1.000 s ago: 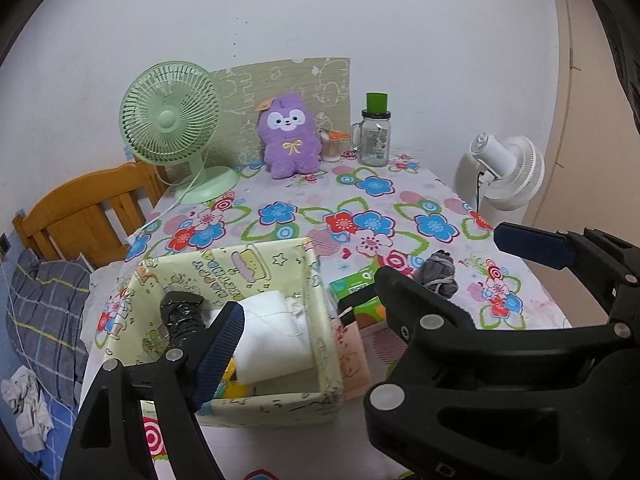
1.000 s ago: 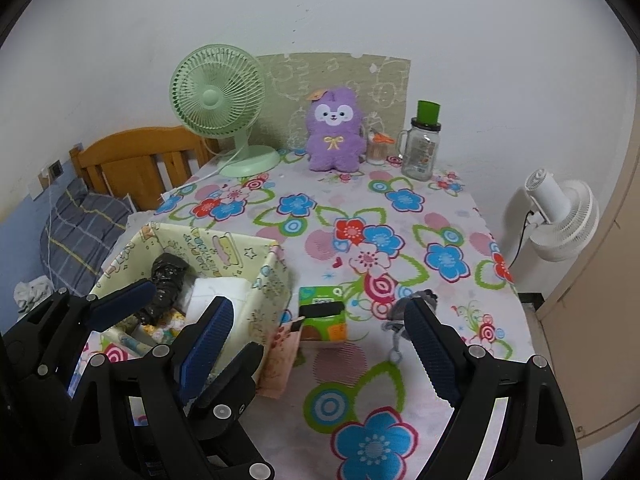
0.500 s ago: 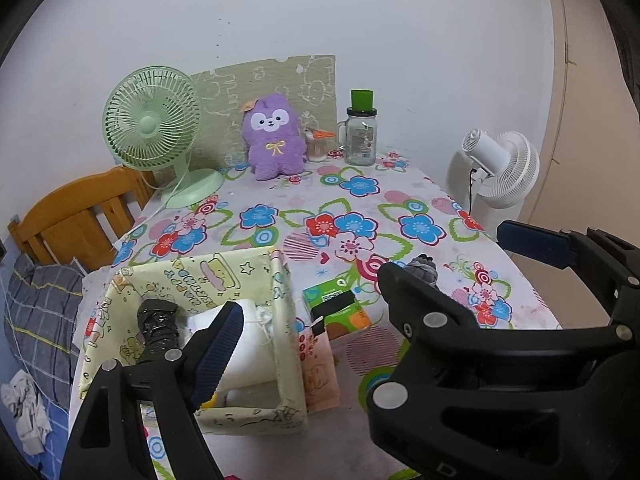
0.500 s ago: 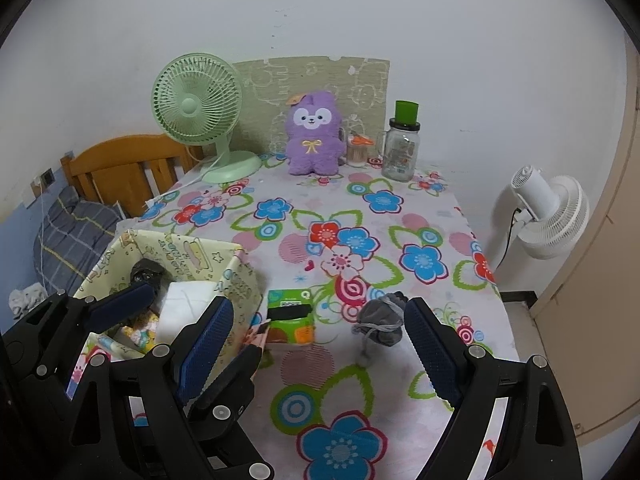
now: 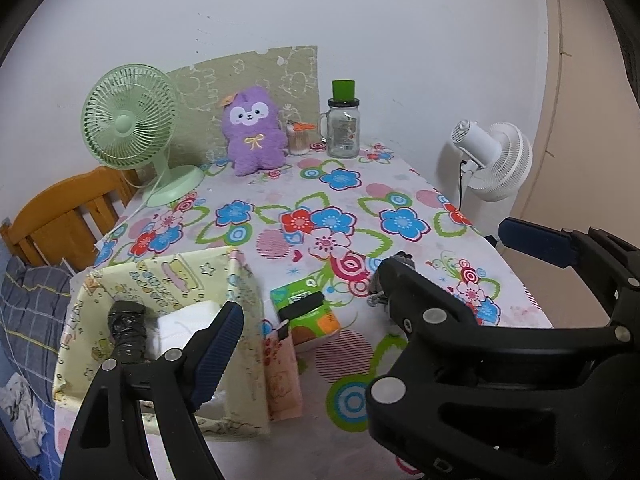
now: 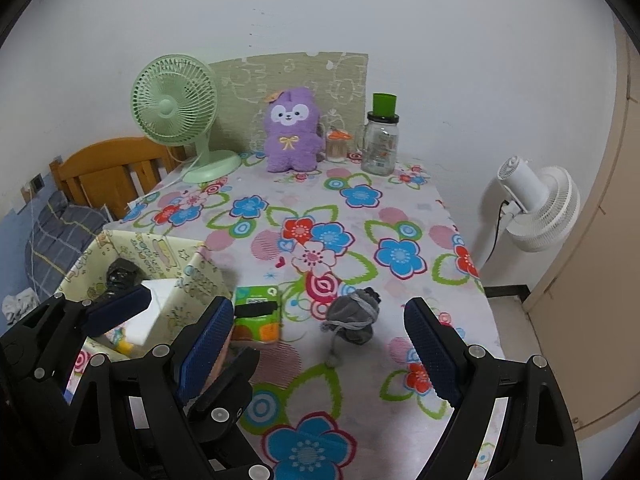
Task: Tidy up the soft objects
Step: 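Grasp the grey drawstring pouch with the right tool while the left tool reaches the green tissue pack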
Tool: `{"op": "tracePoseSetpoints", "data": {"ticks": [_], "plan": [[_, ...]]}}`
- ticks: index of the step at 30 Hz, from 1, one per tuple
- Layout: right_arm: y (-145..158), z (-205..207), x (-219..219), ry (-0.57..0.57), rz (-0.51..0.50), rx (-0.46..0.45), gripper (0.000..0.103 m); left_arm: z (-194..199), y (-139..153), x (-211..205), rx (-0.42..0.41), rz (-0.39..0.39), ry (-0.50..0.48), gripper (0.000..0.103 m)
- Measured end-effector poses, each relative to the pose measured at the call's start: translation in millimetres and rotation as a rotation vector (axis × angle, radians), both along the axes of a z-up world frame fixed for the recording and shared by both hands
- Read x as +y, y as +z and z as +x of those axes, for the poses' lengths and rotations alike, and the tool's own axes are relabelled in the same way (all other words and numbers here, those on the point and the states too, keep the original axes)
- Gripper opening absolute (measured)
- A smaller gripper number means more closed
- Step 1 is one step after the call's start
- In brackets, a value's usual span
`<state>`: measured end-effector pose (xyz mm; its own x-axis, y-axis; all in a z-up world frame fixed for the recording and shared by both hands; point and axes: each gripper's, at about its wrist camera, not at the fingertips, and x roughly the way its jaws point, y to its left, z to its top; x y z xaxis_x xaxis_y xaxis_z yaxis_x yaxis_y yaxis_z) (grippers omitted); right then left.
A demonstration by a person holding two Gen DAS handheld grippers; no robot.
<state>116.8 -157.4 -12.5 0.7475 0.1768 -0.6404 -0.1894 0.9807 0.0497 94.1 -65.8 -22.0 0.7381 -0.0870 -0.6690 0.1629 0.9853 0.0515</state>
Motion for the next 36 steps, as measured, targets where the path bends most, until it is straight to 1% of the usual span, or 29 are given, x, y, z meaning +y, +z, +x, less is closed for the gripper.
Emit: {"op": "tracePoseSetpoints", "data": {"ticks": [11,14,19,27,31,36], "plan": [[-12.2,11.3,-17.1,-0.027,0.004,0.014,0.089,15.2,-10.9,-14.3,0.027,-0.013,-0.008,0.085],[-16.1,15.8,-21.3,-0.033,0.014,0.014,0.089,20.0,-15.0,-17.1,0.048,-0.024,-0.011,0.085],[-23.5,21.9,-26.3,-0.039,0.007,0.028,0.089,28.5,-23.6,-22.8,0.070,-0.019,-0.001,0.085],[-38.3,35.5,-32.9,-0.046,0.000,0.065,0.089,40.7,-37.0,-27.6,0.100,-0.024,0.018,0.085],[-46.1,41.0,-35.0,-0.045,0.010,0.083,0.089,46.6,-43.1,-28.8,0.116,-0.020,0.027,0.088],[-55.3,49.8,-36.6,-0.044,0.018,0.103,0.089,53.9,-51.3,-29.6,0.133,-0.022,0.040,0.089]]}}
